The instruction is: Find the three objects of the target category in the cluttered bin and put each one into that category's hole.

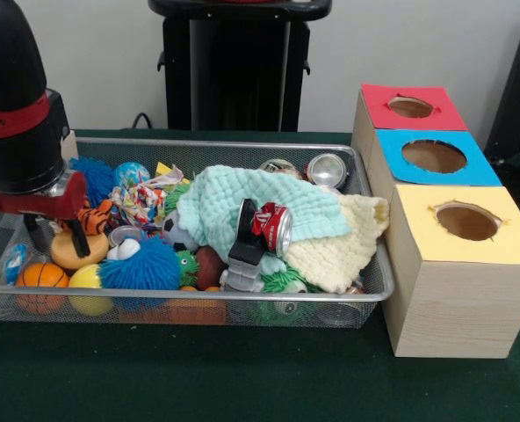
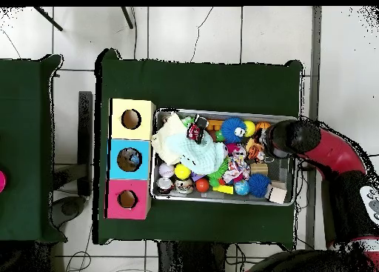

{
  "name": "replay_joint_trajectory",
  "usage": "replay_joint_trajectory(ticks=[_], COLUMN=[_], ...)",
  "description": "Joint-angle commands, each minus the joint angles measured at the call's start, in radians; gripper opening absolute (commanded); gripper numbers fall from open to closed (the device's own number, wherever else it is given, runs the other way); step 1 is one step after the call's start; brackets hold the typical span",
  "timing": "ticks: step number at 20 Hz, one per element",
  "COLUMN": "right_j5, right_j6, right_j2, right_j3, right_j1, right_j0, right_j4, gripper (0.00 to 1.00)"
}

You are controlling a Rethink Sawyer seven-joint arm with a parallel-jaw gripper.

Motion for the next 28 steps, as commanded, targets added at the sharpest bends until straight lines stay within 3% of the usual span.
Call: replay_joint_trajectory(ticks=[1,8,18,28], right_j5=[0.109,0.111,0.220,0.290], right_j6=[0.055,0.040,0.005,-0.004], right_j2=[0.018,0.012,0.014,0.028], right_j3=[-0.012,0.011,-0.085,-0.227], right_j1=[0.013,0.005,-0.001,0.065], right_j0=[0.008,-0.002,0.006,0.008], right_j4=[0.043,0.059,0.052,0.041], gripper=[1.00,1.00,1.00,1.00])
